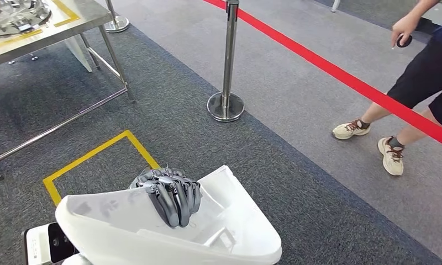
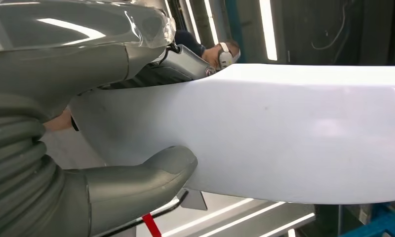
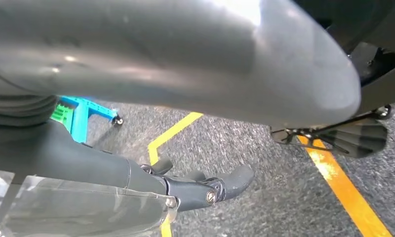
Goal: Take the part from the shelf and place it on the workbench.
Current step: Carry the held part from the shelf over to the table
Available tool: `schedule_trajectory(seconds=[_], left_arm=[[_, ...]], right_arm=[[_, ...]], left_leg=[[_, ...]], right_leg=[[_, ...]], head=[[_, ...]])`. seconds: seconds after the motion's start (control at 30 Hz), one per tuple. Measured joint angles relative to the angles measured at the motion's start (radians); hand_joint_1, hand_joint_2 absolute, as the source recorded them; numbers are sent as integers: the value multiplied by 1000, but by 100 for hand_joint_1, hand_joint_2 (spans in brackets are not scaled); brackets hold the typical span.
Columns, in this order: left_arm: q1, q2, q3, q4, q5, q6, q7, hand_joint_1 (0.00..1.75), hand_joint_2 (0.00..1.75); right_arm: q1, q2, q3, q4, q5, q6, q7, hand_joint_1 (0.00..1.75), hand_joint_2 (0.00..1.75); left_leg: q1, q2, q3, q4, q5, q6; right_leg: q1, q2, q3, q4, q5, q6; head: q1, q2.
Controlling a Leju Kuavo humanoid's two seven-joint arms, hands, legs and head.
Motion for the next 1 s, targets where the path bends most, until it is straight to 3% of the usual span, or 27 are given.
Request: schedule_trajectory(seconds=[0.03,0.1,0.13,0.2,0.23,0.3,0.37,0.43,0.47,0.5,0.53,0.6,0.67,0.73,0.8,0.87,0.93,0.97,1.0], left_arm=[[0,0,0,1,0,0,0,175,175],[0,0,0,2,0,0,0,175,175],[-1,0,0,2,0,0,0,175,175],[-1,1,1,2,0,0,1,175,175],[0,1,2,2,0,0,1,175,175],[-2,2,3,2,0,0,1,175,175],[-4,2,3,3,0,0,3,175,175],[-3,4,3,7,1,-4,6,175,175],[-4,5,3,11,2,-8,8,175,175],[-6,6,2,16,3,-13,10,175,175],[-10,6,2,21,6,-18,13,175,175],[-26,5,-1,34,16,-28,17,175,175],[-43,3,-4,51,28,-34,20,175,175],[-52,1,-7,67,36,-37,25,175,175],[-62,-3,-12,80,42,-38,31,175,175],[-71,-7,-18,94,45,-39,32,175,175],[-74,-10,-25,111,45,-40,33,175,175],[-74,-10,-28,118,46,-41,33,175,175],[-74,-10,-30,124,46,-42,34,175,175]], right_arm=[[0,0,0,0,0,0,0,0,0],[-1,-1,0,0,0,0,-1,0,0],[-2,-1,0,0,0,1,-1,0,0],[-4,-1,0,0,0,1,-2,0,0],[-5,-1,0,0,0,1,-2,0,0],[-7,-2,1,0,1,2,-4,0,0],[-6,-2,3,-1,3,5,-6,0,0],[-4,-4,6,-1,6,8,-6,0,0],[-5,-4,7,-1,6,9,-6,0,0],[-7,-4,8,-1,4,11,-5,0,0],[-9,-4,9,-1,3,13,-4,0,0],[-11,-5,9,-1,-1,16,-1,0,0],[-12,-6,9,-1,-4,16,0,0,0],[-13,-6,9,-1,-6,16,0,0,0],[-14,-6,9,-1,-9,16,-3,0,0],[-12,-7,9,-1,-13,16,-6,0,0],[-5,-9,9,-1,-17,14,-6,0,0],[-2,-11,9,-1,-18,13,-6,0,0],[-1,-12,9,-1,-20,11,-5,0,0]], left_leg=[[1,-14,1,2,-1,-2],[0,-39,-1,7,-5,-12],[1,-49,-4,9,-6,-18],[3,-67,-9,6,-3,-31],[4,-61,-12,6,-4,-38],[2,-11,-35,44,-29,-48],[2,43,-95,163,-90,-55],[3,54,-158,282,-129,-59],[3,55,-166,294,-122,-59],[4,59,-151,263,-98,-58],[3,73,-117,197,-63,-56],[-3,128,-42,60,-17,-46],[-10,153,-13,8,-11,-35],[-9,125,-12,5,-8,-23],[-2,99,-8,-1,-2,-10],[2,73,-6,-3,1,-1],[1,43,-7,-3,1,1],[1,27,-6,-2,0,1],[1,11,-5,-2,0,0]], right_leg=[[-2,13,29,-75,43,-1],[-7,51,82,-201,91,-4],[-7,63,95,-229,96,-7],[-3,53,100,-234,94,-18],[-3,43,102,-236,96,-25],[-5,21,104,-240,98,-38],[-3,-5,104,-240,96,-47],[-1,-34,104,-240,93,-49],[-1,-48,105,-240,92,-49],[-1,-60,106,-240,91,-48],[0,-71,110,-240,89,-46],[4,-91,118,-240,83,-38],[9,-111,125,-242,77,-28],[8,-129,133,-246,73,-17],[5,-94,126,-217,48,-7],[4,-31,75,-103,-10,-2],[5,-8,4,27,-54,-1],[5,-6,-13,50,-49,-2],[4,-3,-12,29,-24,-4]], head=[[0,0],[0,0],[0,0],[0,0],[0,0],[-7,0],[-15,0],[-15,0],[-15,0],[-15,0],[-15,0],[-15,0],[-13,0],[-12,0],[-8,0],[-1,0],[3,0],[3,0],[3,0]])
